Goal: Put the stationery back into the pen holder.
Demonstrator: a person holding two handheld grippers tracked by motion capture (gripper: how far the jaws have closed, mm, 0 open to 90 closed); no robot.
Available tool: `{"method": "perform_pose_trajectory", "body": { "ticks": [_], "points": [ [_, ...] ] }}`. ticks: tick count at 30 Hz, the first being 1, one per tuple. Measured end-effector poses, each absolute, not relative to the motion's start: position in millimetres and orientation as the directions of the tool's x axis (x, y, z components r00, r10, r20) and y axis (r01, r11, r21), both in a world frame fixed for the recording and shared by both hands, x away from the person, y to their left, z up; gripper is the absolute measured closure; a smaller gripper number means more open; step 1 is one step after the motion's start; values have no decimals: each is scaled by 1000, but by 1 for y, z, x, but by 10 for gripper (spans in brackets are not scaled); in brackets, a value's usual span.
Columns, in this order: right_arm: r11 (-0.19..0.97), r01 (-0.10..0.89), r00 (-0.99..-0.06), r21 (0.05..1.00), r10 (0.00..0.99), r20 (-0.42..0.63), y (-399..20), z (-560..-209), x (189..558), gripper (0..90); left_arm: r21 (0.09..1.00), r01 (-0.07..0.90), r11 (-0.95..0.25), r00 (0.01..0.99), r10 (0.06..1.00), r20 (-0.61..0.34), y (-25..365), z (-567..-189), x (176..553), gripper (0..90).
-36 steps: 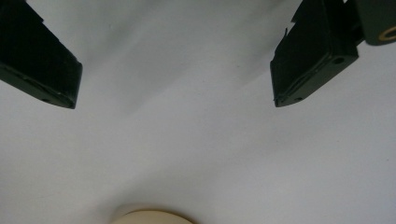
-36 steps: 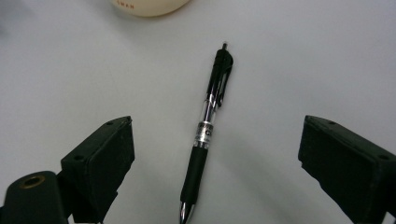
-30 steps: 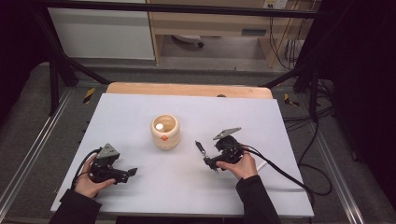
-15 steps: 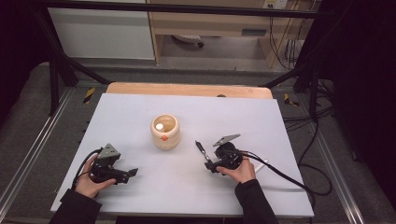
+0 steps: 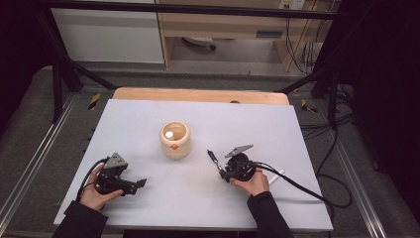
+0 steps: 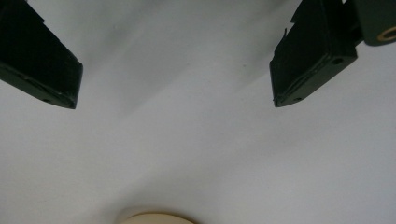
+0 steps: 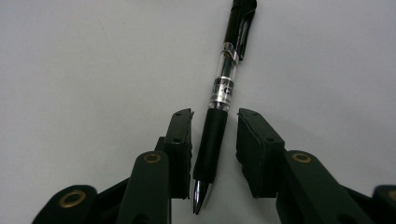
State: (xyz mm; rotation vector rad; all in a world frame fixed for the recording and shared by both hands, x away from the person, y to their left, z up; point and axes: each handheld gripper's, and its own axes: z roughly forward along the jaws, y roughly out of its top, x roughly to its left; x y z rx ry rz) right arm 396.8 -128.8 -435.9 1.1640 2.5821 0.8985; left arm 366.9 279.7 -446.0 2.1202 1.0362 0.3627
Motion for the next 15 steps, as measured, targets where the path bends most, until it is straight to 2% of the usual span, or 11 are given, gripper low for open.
{"method": "perform_pose_trajectory", "body": {
  "ticks": [15],
  "points": [
    [511,634,-668,580,740,79,-127,-438,394,779,722,556,-412,640,766,-56,278,-445,366,27]
  ]
}}
